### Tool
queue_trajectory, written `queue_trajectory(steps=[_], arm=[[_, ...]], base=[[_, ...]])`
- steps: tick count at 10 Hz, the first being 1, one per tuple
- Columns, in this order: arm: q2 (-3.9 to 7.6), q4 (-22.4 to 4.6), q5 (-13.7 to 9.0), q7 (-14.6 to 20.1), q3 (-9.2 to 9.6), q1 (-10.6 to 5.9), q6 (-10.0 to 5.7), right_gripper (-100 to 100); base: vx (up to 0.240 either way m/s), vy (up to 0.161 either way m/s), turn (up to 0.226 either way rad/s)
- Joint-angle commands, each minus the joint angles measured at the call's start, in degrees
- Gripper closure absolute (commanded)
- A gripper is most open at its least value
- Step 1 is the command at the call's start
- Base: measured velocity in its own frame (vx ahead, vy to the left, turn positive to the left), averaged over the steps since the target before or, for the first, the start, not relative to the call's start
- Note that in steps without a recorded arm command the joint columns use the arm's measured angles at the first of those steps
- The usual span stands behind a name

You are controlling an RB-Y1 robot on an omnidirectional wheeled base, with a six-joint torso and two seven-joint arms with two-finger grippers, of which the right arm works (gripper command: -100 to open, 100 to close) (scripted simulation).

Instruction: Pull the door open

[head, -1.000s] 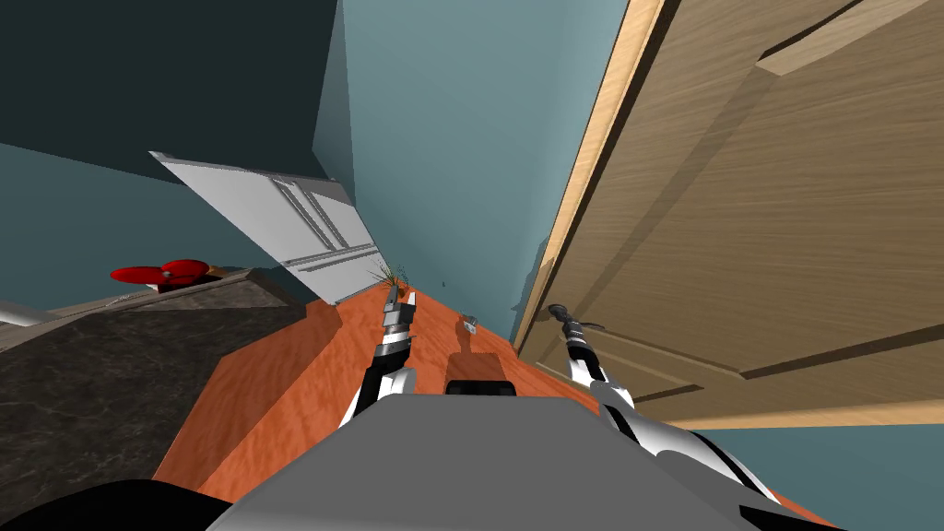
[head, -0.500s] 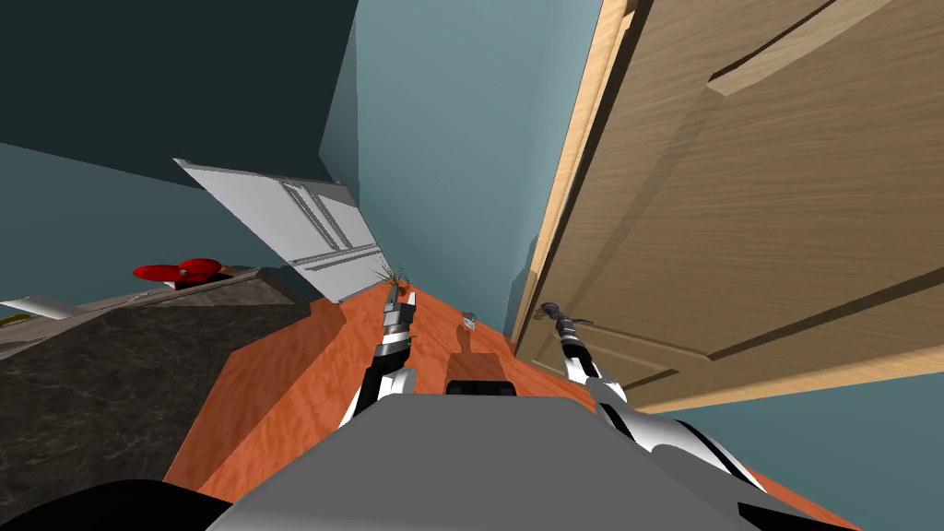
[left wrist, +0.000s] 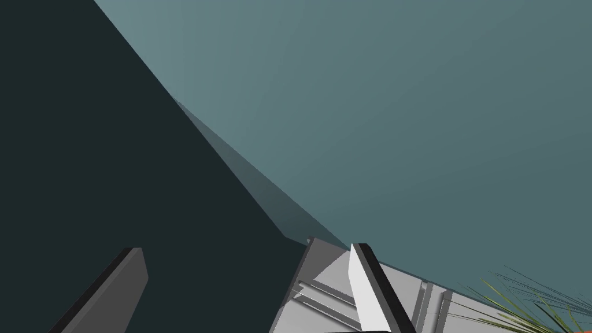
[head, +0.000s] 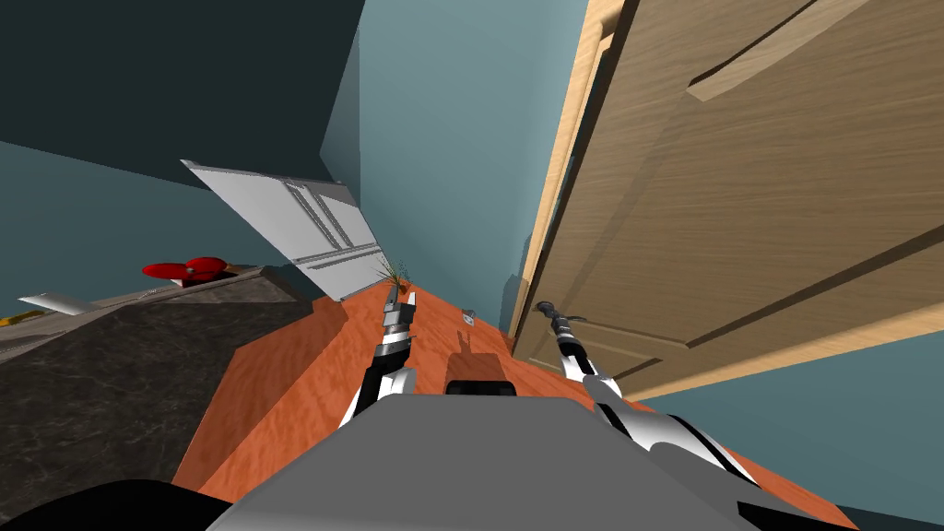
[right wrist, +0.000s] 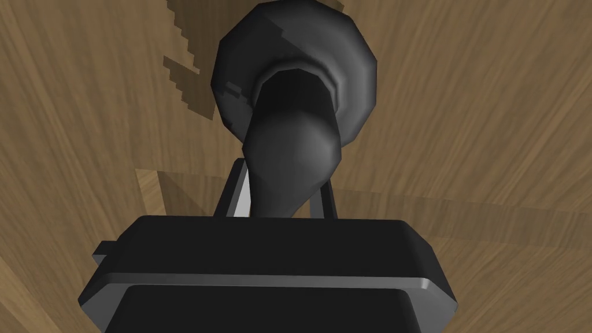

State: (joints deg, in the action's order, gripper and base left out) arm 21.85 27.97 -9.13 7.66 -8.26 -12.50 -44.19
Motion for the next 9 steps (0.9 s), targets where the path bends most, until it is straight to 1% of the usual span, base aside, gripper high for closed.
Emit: queue_trajectory(steps=[1,2,3,6,9], arm=[[0.0,0.0,0.0,0.0,0.0,0.0,0.0,100],[0.27,0.4,0.6,1.0,1.03,0.4,-0.13,100],[0.36,0.5,0.7,1.2,1.27,0.46,-0.22,100],[1.11,1.0,1.8,3.2,3.21,0.92,-1.0,100],[1.82,1.6,2.8,5.1,5.03,1.35,-1.73,100]], base=[[-0.027,0.006,-0.001],[-0.122,-0.021,0.077],[-0.211,-0.053,0.086],[-0.228,-0.067,0.11],[-0.236,-0.034,0.08]])
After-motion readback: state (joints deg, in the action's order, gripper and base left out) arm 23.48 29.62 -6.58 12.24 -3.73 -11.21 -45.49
